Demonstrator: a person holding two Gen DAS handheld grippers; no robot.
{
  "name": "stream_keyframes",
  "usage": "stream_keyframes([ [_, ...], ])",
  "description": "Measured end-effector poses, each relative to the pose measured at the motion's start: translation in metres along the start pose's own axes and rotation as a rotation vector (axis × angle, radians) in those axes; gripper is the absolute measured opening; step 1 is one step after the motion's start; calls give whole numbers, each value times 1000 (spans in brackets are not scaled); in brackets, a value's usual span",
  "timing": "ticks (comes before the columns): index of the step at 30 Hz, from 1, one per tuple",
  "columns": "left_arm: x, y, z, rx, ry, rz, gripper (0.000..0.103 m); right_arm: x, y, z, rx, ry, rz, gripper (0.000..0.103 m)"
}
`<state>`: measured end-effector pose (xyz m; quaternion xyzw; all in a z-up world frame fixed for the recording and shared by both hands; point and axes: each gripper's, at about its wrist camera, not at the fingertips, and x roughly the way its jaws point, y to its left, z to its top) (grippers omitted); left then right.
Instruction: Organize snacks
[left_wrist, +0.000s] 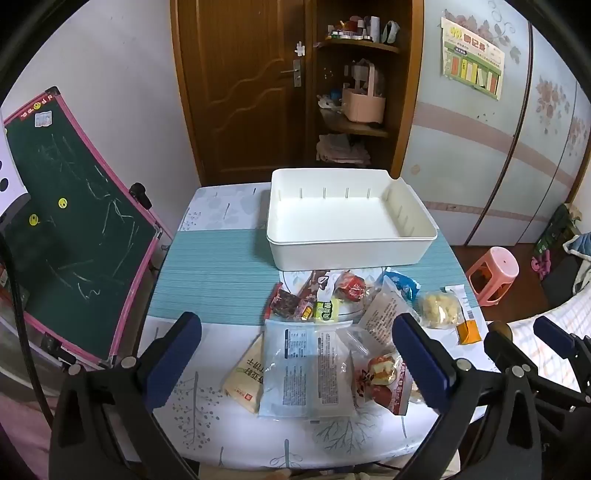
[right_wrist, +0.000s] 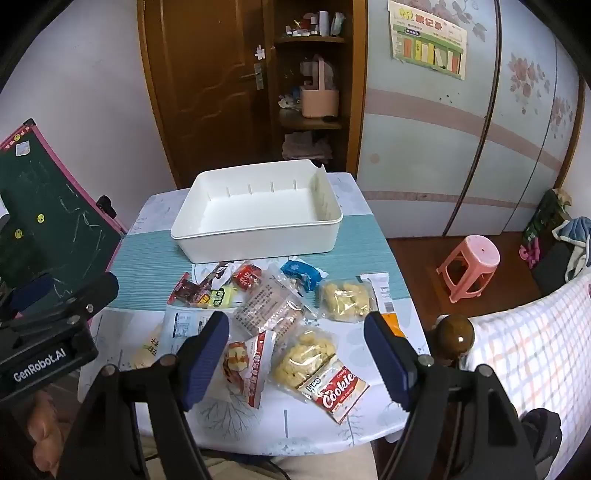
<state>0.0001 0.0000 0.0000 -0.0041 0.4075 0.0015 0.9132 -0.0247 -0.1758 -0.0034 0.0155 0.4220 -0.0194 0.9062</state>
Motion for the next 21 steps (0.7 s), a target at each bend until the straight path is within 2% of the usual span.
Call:
stream_keyframes([
  [21, 2, 2, -4, 14, 12, -5, 103, 0, 3, 0, -3, -14, 5, 76],
])
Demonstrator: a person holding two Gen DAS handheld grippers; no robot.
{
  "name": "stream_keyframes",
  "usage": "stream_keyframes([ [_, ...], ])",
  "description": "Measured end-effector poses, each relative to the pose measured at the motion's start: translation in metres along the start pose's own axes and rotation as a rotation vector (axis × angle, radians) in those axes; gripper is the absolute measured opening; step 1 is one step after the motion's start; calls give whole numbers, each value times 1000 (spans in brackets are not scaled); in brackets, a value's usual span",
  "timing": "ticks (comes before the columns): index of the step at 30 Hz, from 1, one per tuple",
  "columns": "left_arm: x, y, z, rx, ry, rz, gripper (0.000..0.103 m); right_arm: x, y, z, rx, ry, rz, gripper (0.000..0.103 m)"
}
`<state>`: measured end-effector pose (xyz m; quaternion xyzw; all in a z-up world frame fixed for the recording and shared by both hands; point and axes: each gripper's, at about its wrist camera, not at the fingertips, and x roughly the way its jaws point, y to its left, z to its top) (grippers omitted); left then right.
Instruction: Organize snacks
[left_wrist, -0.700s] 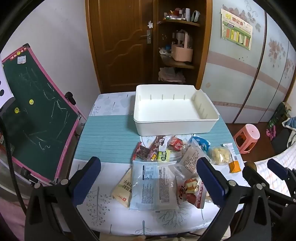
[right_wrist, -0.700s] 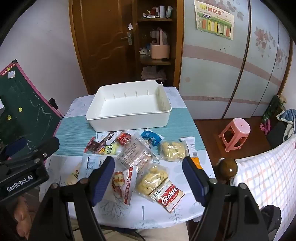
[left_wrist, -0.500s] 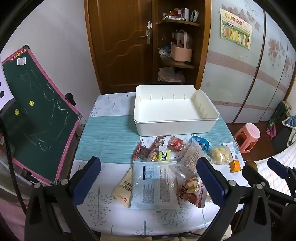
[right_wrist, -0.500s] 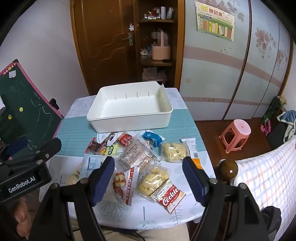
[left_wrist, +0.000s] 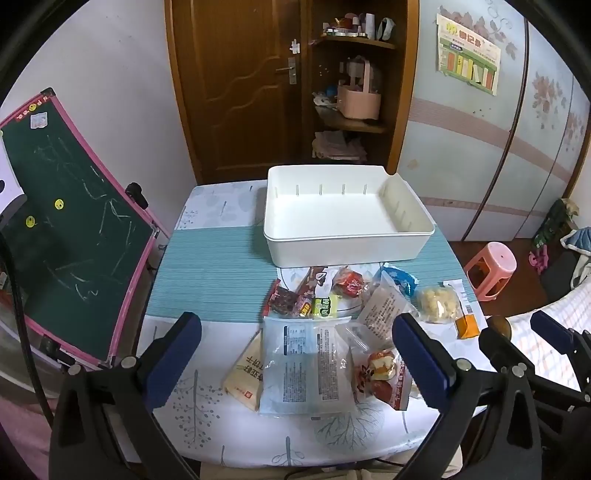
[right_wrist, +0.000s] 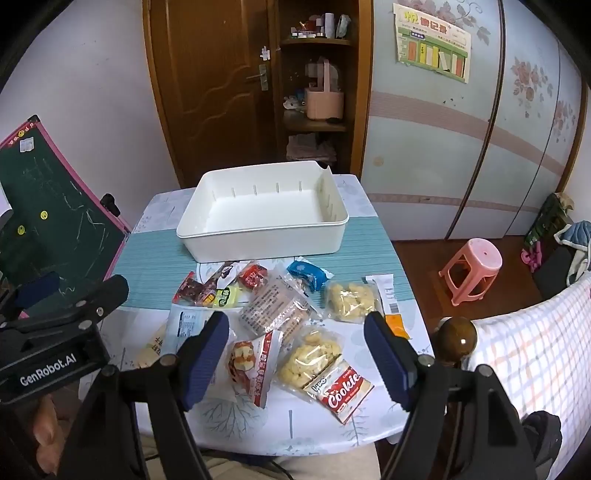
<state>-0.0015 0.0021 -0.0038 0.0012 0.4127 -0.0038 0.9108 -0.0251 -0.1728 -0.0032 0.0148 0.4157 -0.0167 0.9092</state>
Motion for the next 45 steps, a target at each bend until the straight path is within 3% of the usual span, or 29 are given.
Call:
stream_keyframes([
  [45, -4, 2, -1, -7, -6, -11, 103, 0, 9, -3, -11, -3, -1, 76],
])
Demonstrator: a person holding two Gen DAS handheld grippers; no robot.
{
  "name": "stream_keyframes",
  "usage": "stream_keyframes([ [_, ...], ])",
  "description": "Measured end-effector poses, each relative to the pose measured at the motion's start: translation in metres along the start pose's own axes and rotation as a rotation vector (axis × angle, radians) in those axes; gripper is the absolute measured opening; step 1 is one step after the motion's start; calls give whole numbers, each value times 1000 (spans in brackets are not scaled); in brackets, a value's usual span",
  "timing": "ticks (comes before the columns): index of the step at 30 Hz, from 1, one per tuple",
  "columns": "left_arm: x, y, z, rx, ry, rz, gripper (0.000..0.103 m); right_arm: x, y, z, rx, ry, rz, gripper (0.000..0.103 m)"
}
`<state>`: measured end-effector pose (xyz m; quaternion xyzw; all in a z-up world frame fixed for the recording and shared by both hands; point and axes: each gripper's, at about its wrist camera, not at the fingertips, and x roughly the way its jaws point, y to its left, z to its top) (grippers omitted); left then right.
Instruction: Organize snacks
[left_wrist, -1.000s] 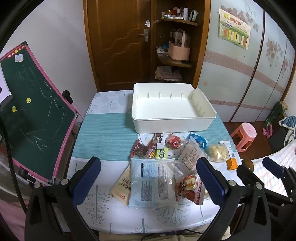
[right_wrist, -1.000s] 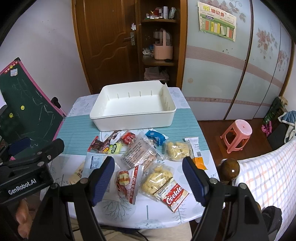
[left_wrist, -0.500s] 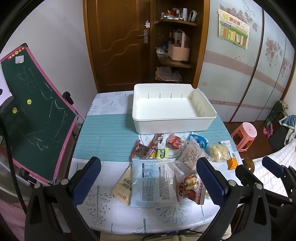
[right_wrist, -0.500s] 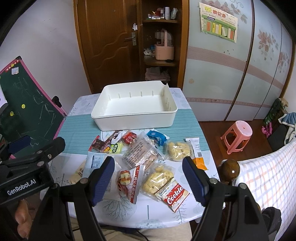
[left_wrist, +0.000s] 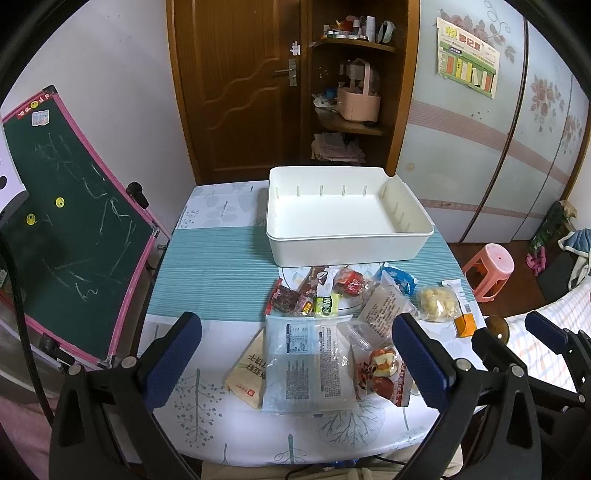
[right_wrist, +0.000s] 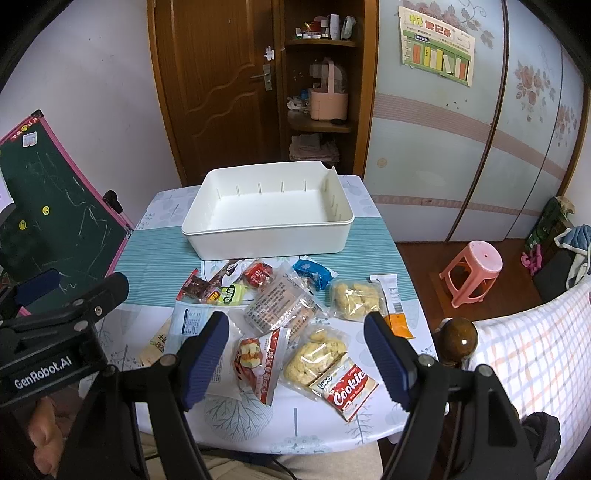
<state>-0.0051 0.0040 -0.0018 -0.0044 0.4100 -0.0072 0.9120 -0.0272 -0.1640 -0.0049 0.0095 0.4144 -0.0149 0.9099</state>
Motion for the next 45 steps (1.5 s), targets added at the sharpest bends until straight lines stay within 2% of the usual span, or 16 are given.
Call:
stream_keyframes([
  [8, 1, 6, 1, 11, 0, 2, 103, -2, -1, -2, 14, -6, -8, 76],
  [16, -9, 15, 11, 75, -96, 47, 103, -12, -9, 10, 8, -50, -41, 76],
  [21, -14, 39, 22, 22, -154, 0, 103, -18, -22, 22, 33, -85, -36, 76],
  [25, -15, 64, 28, -42, -175, -44, 103, -13, -25, 23, 28, -72, -18, 76],
  [31, 6, 79, 31, -51, -100, -44, 103, 16, -13, 9, -34, 14, 55, 76],
  [34, 25, 83, 24, -72, -52, -74, 103, 39, -1, -2, -91, 74, 81, 76],
  [37, 44, 84, 13, -94, -53, -65, 103, 63, 7, -15, -135, 144, 89, 76],
  [41, 68, 72, -4, -4, -46, -48, 103, 98, 16, -32, -160, 243, 124, 76],
  [45, 105, 65, -19, 82, 94, -118, 103, 122, 18, -42, -157, 306, 144, 75],
])
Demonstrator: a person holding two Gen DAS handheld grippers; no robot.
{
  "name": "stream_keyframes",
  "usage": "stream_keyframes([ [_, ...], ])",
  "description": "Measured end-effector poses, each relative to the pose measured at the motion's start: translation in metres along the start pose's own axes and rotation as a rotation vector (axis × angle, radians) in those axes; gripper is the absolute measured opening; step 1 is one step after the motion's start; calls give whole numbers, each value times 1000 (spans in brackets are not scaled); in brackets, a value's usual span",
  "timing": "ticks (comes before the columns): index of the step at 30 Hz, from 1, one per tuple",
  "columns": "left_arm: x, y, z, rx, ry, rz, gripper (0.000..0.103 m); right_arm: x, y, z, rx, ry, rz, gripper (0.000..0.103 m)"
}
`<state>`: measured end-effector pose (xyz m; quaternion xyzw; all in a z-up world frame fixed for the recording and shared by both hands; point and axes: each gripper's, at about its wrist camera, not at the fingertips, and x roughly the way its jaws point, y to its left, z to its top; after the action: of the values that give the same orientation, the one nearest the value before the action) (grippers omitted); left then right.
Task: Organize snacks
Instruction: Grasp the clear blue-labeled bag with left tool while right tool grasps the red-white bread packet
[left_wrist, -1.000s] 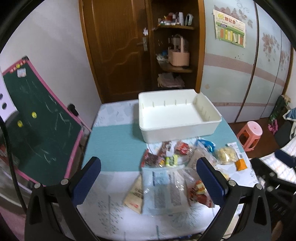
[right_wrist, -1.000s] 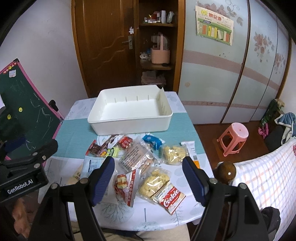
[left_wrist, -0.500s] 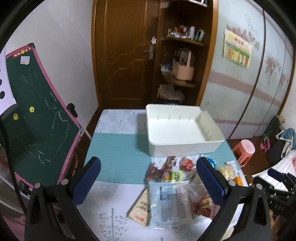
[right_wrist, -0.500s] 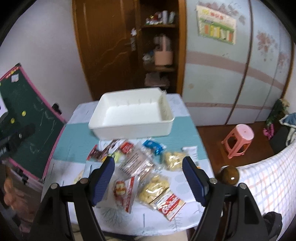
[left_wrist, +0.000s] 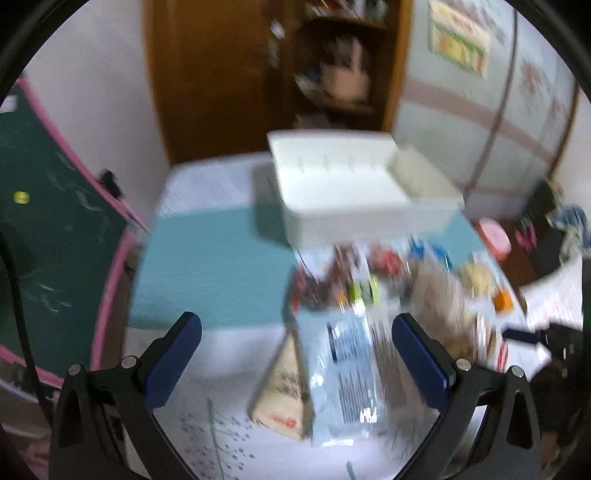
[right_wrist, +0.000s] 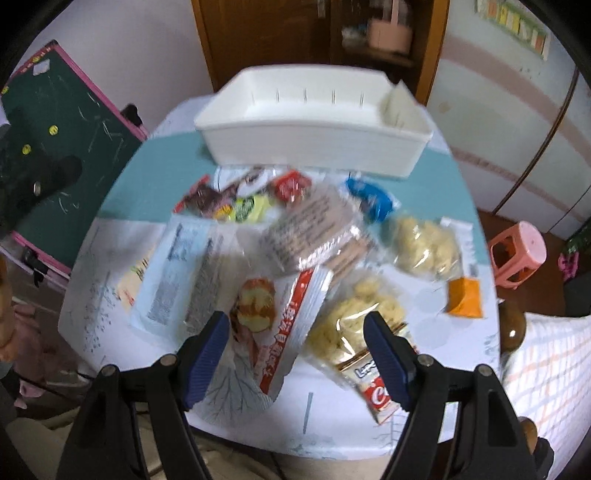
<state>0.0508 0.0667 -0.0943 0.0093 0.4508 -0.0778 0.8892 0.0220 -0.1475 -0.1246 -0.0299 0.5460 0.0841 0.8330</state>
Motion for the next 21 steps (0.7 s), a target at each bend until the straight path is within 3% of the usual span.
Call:
stream_keyframes([
  [4, 39, -2, -20, 12, 156, -80, 103, 19, 4, 1, -11, 29, 18, 73],
  [7, 59, -5, -34, 3, 236, -148, 103, 34, 9, 0, -24, 71, 23, 66],
  [11, 76, -11, -44, -17, 293, -176, 103, 50, 13, -4, -40, 123, 38, 48],
  [15, 87, -17, -44, -17, 335, -182, 103, 46, 10, -5, -49, 101, 60, 39],
  [21, 104, -42, -42, 41, 389, -161, 103, 34, 8, -12, -66, 74, 83, 37],
])
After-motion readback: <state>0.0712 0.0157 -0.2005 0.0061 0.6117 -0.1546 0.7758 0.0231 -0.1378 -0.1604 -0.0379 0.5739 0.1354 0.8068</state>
